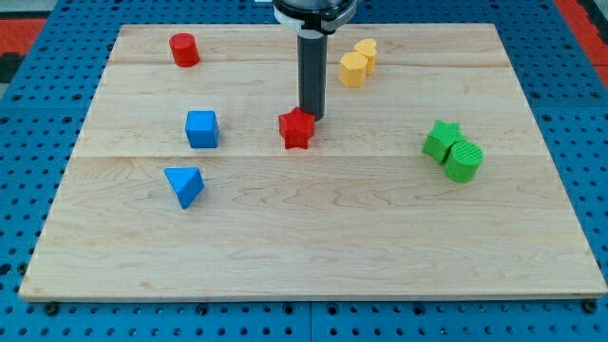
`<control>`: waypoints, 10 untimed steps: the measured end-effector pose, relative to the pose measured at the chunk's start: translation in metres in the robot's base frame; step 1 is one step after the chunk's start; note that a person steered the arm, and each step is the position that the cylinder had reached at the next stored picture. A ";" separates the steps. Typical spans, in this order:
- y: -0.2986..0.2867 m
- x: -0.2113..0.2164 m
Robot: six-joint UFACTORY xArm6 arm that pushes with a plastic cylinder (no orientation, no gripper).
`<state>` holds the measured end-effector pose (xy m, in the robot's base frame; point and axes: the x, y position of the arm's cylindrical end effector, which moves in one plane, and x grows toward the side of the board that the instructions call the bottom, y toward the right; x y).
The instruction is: Push the yellow hexagon to the center
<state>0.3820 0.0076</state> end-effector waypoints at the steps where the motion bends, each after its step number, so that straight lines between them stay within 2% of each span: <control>1: 0.007 0.010; 2: 0.067 -0.052; 3: 0.064 -0.063; 4: 0.012 -0.063; 5: 0.005 -0.114; 6: 0.059 -0.127; 7: 0.090 -0.080; 8: 0.090 -0.054; 9: 0.088 -0.083; 10: 0.062 -0.097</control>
<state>0.2849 0.0695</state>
